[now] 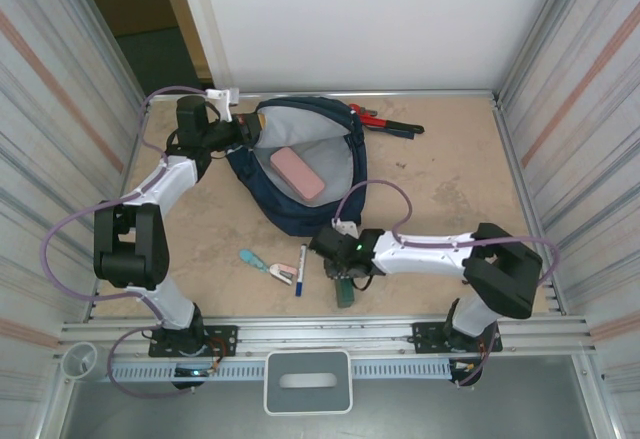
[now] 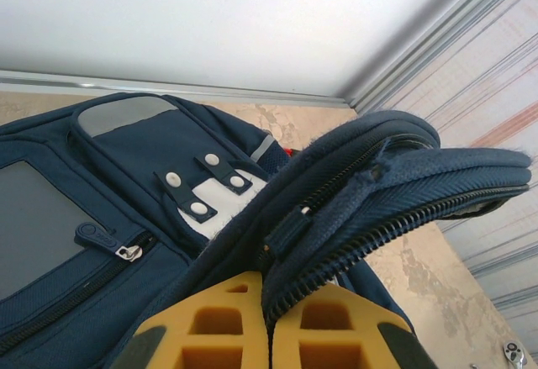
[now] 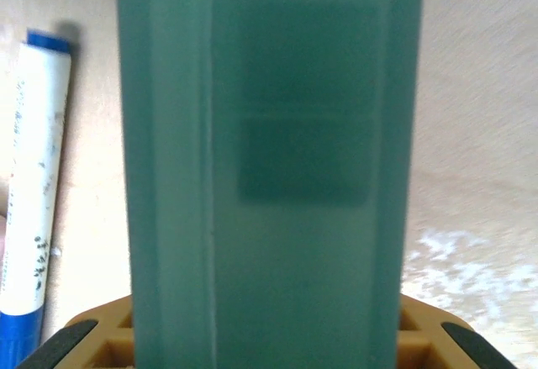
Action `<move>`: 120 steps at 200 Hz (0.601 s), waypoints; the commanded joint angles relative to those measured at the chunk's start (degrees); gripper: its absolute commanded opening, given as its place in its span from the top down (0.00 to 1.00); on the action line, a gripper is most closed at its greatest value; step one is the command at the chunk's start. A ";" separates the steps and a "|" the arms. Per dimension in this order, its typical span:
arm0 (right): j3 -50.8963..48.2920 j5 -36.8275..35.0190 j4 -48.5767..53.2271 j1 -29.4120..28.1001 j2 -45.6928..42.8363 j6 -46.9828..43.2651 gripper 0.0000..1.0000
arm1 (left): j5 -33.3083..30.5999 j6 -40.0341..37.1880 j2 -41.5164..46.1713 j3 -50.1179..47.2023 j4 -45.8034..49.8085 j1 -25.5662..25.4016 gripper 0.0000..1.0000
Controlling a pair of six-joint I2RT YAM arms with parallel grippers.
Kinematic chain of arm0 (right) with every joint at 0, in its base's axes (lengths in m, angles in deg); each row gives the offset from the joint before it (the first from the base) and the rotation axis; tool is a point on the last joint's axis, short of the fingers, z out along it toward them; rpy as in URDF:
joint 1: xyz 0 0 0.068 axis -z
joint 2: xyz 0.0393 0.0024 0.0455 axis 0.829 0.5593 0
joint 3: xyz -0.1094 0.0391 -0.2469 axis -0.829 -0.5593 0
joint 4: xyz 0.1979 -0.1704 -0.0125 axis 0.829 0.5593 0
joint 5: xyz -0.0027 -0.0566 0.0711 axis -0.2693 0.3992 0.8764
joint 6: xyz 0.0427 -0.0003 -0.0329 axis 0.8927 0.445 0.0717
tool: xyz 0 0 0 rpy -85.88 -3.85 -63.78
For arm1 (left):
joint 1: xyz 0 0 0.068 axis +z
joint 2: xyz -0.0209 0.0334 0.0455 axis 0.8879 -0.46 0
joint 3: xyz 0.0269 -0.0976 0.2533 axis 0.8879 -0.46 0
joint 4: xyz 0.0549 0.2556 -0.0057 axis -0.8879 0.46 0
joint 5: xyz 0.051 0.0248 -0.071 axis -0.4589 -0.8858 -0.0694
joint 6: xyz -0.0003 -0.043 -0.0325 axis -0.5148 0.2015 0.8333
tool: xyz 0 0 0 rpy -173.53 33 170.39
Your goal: Pack books, pencil case, and school supplies into a backpack
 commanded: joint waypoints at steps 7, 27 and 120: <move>3.57 6.93 -0.59 8.91 -8.52 -14.52 0.88 | 2.43 0.21 1.31 0.74 -2.72 -0.90 1.00; 6.16 23.11 -5.50 17.95 -10.84 -20.85 0.88 | 2.94 0.32 1.73 0.15 -3.94 -1.42 1.00; 35.46 21.65 -9.09 29.36 17.48 -51.25 0.83 | 1.18 2.52 1.14 3.04 -0.44 -2.28 1.00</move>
